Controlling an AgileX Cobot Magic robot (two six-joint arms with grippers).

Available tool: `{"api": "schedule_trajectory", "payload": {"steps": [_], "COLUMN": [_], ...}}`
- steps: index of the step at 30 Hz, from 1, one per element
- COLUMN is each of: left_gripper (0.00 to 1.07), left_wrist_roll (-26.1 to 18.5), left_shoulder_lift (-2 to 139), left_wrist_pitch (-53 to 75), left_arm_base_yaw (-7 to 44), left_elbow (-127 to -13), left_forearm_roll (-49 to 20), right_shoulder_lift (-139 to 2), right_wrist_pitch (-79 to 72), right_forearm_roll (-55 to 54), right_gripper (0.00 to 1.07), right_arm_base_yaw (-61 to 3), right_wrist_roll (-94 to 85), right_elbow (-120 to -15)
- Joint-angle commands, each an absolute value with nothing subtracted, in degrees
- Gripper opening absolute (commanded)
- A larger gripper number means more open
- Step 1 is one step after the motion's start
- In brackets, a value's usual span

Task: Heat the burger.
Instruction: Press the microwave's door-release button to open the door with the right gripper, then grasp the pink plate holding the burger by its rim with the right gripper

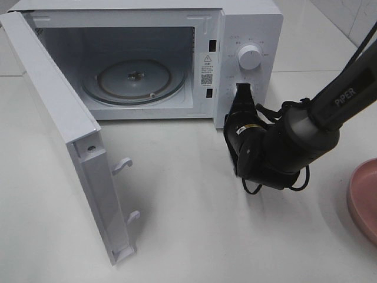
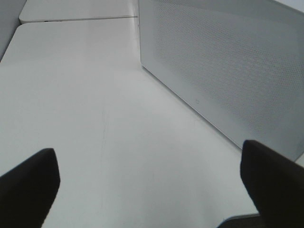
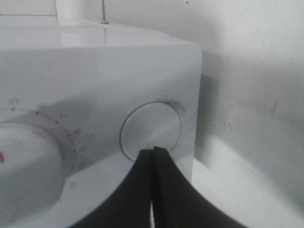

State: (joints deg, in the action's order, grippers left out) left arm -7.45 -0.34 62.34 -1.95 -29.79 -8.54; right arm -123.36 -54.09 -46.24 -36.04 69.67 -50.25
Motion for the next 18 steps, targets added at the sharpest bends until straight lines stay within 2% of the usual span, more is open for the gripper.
{"api": "schedule_trajectory", "payload": {"steps": [1,11,18], "left_gripper": [0.96,0.96,0.96], "left_wrist_roll": [-7.39,-7.39,-7.39], "left_shoulder_lift": [-1.78,-1.78,-1.78], "left_wrist_pitch": [61.42,61.42,61.42], "left_arm_base_yaw": [-1.72,-1.72,-1.72], "left_elbow": [-29.68,-29.68,-29.68], "left_forearm_roll": [-8.59,-8.59,-8.59], "right_shoulder_lift": [-121.30,-117.40,-110.58], "right_wrist_pitch": [-54.09,-53.69,-47.44], "right_forearm_roll": [-44.81,-43.66,-39.02], "right_gripper": [0.00,0.00,0.00], "right_arm_base_yaw": [-36.15,-36.15,-36.15], "right_wrist_roll": [68.30,67.15,60.73], "right_elbow": [-48.13,-42.40,-37.82]}}
